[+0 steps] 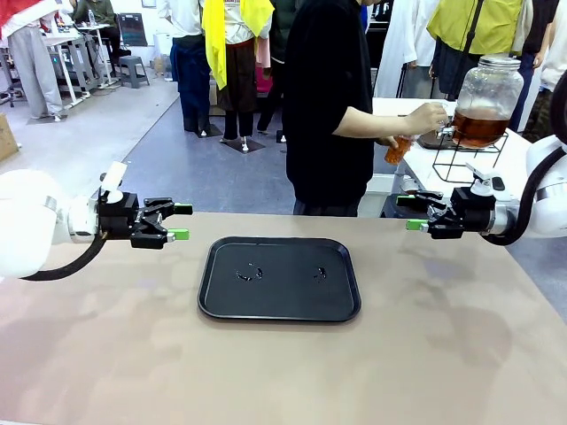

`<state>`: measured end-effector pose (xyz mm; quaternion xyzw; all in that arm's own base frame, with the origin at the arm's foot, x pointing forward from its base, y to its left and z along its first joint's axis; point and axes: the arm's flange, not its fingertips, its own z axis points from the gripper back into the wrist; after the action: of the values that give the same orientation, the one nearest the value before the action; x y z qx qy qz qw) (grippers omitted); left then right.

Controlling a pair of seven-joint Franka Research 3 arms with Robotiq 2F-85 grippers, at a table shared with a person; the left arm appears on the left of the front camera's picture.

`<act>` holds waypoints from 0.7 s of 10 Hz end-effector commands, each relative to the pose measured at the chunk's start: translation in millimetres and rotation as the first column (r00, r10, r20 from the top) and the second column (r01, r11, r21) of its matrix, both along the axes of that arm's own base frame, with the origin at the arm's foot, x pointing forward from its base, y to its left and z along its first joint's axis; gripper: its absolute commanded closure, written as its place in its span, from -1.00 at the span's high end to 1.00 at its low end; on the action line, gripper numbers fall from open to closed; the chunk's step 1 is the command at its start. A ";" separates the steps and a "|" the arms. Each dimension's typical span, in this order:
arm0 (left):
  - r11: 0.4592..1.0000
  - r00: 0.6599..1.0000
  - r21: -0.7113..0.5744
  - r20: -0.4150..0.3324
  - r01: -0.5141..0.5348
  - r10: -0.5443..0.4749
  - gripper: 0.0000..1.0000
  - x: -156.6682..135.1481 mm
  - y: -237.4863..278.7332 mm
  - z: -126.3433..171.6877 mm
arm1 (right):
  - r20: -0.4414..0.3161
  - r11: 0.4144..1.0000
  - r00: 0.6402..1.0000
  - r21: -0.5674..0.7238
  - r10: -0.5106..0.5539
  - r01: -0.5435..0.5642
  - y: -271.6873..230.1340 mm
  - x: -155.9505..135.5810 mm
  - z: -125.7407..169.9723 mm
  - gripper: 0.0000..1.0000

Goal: Pour the drink into the iced cup.
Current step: Open the gripper to release the iced cup you were holding.

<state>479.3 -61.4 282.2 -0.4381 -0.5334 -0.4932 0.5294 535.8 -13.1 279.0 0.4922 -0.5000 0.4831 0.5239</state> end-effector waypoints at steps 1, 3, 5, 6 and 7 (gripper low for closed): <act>1.000 1.000 -0.008 0.014 -0.005 0.006 1.00 0.7 -1.8 1.5 | 0.003 1.000 1.000 -0.002 0.001 -0.001 -0.3 2.1 3.2 1.00; 1.000 1.000 -0.008 0.014 -0.005 0.006 1.00 0.7 -1.8 1.5 | 0.003 1.000 1.000 -0.002 0.001 -0.001 -0.3 2.1 3.2 1.00; 1.000 1.000 -0.008 0.014 -0.005 0.006 1.00 0.7 -1.8 1.5 | 0.003 1.000 1.000 -0.002 0.001 -0.001 -0.3 2.1 3.2 1.00; 1.000 1.000 -0.008 0.014 -0.005 0.006 1.00 0.7 -1.8 1.5 | 0.003 1.000 1.000 -0.002 0.001 -0.001 -0.3 2.1 3.2 1.00; 1.000 1.000 -0.008 0.014 -0.005 0.006 1.00 0.7 -1.8 1.5 | 0.003 1.000 1.000 -0.002 0.001 -0.001 -0.3 2.1 3.2 1.00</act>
<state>479.3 -61.4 282.2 -0.4381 -0.5334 -0.4932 0.5294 535.8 -13.1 279.0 0.4922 -0.5000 0.4831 0.5239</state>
